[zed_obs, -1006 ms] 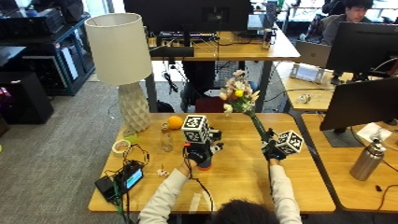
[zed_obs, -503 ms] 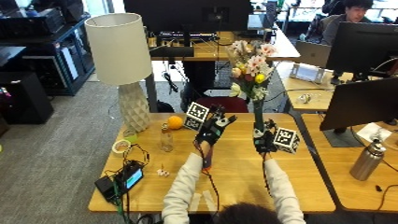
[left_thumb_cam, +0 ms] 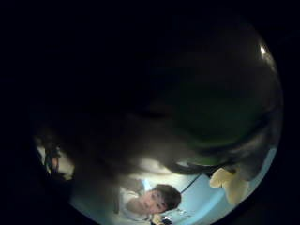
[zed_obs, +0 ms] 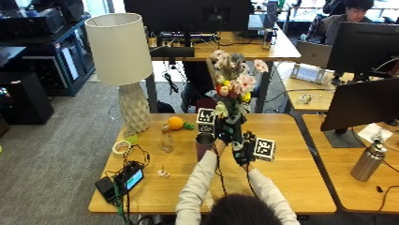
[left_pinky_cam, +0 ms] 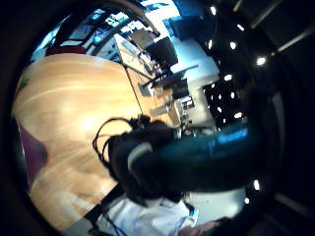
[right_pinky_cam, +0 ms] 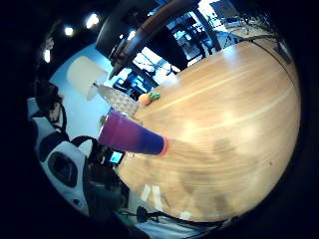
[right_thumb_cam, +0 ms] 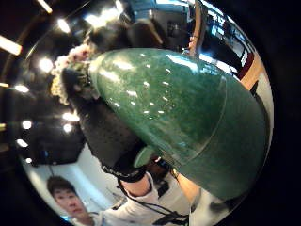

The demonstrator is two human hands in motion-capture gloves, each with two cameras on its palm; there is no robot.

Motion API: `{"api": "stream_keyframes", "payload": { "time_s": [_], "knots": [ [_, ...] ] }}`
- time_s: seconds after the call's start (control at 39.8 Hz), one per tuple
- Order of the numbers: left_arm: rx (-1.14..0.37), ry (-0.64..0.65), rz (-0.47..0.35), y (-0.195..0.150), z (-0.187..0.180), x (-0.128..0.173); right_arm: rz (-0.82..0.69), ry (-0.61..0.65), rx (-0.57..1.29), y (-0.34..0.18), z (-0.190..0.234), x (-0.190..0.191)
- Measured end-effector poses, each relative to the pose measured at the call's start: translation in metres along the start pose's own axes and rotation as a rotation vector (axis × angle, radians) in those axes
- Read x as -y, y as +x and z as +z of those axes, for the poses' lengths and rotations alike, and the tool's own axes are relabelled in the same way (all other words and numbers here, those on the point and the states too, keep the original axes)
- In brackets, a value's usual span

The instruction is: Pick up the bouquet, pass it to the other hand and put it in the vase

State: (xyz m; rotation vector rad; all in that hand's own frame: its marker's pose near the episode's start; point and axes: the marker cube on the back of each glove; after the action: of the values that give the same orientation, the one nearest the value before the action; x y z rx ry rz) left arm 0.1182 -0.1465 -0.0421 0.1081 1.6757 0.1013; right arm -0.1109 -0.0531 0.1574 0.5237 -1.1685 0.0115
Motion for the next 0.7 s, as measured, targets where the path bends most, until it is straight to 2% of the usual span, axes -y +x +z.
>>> {"api": "stream_keyframes", "payload": {
  "time_s": [0.08, 0.18, 0.3, 0.38, 0.45, 0.5, 0.58, 0.63, 0.7],
  "knots": [
    [0.010, 0.092, 0.012, -0.004, -0.004, 0.001, 0.000, -0.006, 0.001, -0.002, 0.006, -0.007],
    [0.070, 0.207, 0.071, -0.004, -0.008, -0.003, 0.008, -0.040, 0.026, -0.012, 0.015, -0.021],
    [0.153, 0.273, 0.128, -0.004, -0.012, -0.006, 0.009, -0.084, 0.034, -0.004, 0.020, -0.027],
    [0.172, 0.280, 0.146, 0.001, -0.013, -0.006, -0.052, -0.132, 0.065, -0.007, 0.019, -0.028],
    [0.180, 0.283, 0.166, 0.015, -0.017, -0.005, -0.195, -0.200, 0.180, -0.024, 0.017, -0.030],
    [0.183, 0.292, 0.184, 0.031, -0.021, -0.006, -0.258, -0.221, 0.144, -0.024, 0.011, -0.028],
    [0.209, 0.323, 0.210, 0.055, -0.032, -0.004, -0.228, -0.210, -0.004, -0.008, -0.004, -0.021],
    [0.247, 0.361, 0.229, 0.071, -0.043, 0.001, -0.187, -0.193, 0.017, -0.003, -0.014, -0.017],
    [0.287, 0.419, 0.268, 0.097, -0.059, 0.007, -0.233, -0.159, 0.077, 0.001, -0.025, -0.006]
  ]
}}
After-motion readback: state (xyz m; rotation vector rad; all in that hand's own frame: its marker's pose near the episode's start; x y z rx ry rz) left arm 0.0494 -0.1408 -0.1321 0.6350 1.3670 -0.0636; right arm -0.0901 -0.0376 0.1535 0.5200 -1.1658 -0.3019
